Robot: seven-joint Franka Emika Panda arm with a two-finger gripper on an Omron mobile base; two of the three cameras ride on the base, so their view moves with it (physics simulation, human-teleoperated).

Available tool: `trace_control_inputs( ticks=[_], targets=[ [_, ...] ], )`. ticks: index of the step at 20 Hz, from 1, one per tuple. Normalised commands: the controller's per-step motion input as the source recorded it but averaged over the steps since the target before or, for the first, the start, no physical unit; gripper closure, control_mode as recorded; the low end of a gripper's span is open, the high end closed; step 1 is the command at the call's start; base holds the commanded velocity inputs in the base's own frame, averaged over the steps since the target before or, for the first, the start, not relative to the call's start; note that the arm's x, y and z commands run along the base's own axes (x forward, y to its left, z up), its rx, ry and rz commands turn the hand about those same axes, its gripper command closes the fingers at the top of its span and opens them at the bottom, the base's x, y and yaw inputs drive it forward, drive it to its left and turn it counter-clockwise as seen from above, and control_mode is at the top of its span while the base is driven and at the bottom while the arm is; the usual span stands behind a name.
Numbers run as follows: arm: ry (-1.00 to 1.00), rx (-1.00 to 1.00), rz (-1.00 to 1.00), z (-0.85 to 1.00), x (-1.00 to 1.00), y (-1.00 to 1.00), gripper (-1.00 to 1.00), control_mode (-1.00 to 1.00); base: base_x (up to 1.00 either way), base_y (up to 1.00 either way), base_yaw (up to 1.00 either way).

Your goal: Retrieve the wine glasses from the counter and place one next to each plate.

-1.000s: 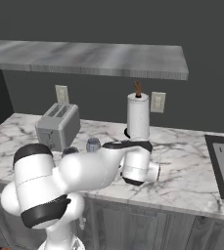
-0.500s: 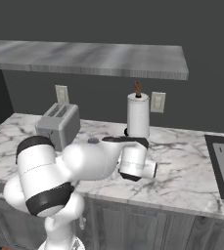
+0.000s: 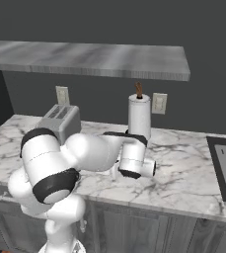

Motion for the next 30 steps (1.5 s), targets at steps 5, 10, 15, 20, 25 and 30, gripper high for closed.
trace_control_inputs(
  ticks=[5, 10, 15, 20, 25, 30],
  targets=[
    [0.06, 0.0, 0.0, -0.13, 0.11, 0.11, -1.0, -1.0, 0.0, 0.0, 0.0],
    [0.02, 0.0, 0.0, -0.11, 0.05, 0.12, -1.0, -1.0, 0.0, 0.0, 0.0],
    [0.02, 0.0, 0.0, -0.09, 0.08, 0.04, -1.0, -1.0, 0.0, 0.0, 0.0],
    [0.0, 0.0, 0.0, -0.05, 0.0, 0.0, -1.0, -1.0, 0.0, 0.0, 0.0],
    [0.0, 0.0, -0.01, -0.1, 0.0, 0.01, -1.0, -1.0, 0.0, 0.0, 0.0],
    [0.0, 0.0, -0.01, -0.18, 0.04, 0.08, -1.0, -1.0, 0.0, 0.0, 0.0]
  ],
)
